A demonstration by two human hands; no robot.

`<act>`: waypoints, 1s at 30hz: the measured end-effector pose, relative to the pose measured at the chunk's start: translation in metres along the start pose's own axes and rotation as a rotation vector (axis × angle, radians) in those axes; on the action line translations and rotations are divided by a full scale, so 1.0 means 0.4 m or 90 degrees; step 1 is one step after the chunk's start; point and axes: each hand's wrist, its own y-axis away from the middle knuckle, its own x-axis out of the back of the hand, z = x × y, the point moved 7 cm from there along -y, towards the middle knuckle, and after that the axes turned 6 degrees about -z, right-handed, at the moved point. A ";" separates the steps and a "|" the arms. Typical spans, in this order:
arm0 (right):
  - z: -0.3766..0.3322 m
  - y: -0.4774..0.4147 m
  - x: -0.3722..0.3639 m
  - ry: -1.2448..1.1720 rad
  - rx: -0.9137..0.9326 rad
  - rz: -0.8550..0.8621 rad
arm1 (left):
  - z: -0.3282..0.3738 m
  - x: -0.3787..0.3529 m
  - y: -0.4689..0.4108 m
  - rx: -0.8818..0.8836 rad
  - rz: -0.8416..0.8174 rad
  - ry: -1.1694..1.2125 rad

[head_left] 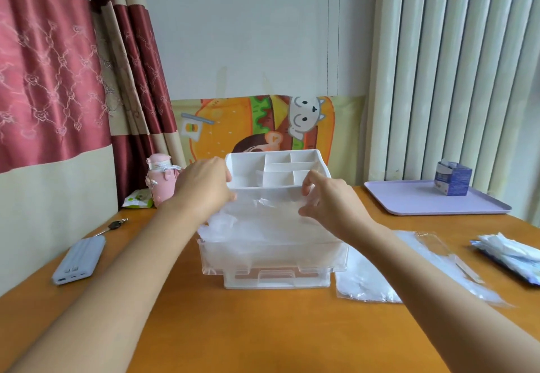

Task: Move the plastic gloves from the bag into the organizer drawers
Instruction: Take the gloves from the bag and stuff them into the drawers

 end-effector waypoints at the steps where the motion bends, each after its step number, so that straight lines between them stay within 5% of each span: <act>1: -0.002 0.000 -0.002 0.005 0.003 -0.004 | 0.020 0.010 0.015 -0.032 0.046 0.011; 3: -0.005 -0.003 -0.002 0.018 0.011 -0.007 | 0.073 0.004 0.038 -0.127 0.048 0.073; 6: -0.016 -0.003 0.001 0.043 0.015 -0.014 | 0.137 -0.069 0.045 -0.234 -0.124 0.098; 14: -0.069 0.043 0.046 0.125 0.049 0.060 | 0.122 -0.218 0.000 -0.192 -0.368 0.148; 21: -0.086 0.025 -0.098 0.125 -0.026 -0.335 | 0.124 -0.213 0.023 -0.203 -0.365 0.123; 30: -0.073 0.006 -0.131 0.191 -0.069 -0.465 | 0.092 -0.238 0.016 -0.139 -0.378 -0.001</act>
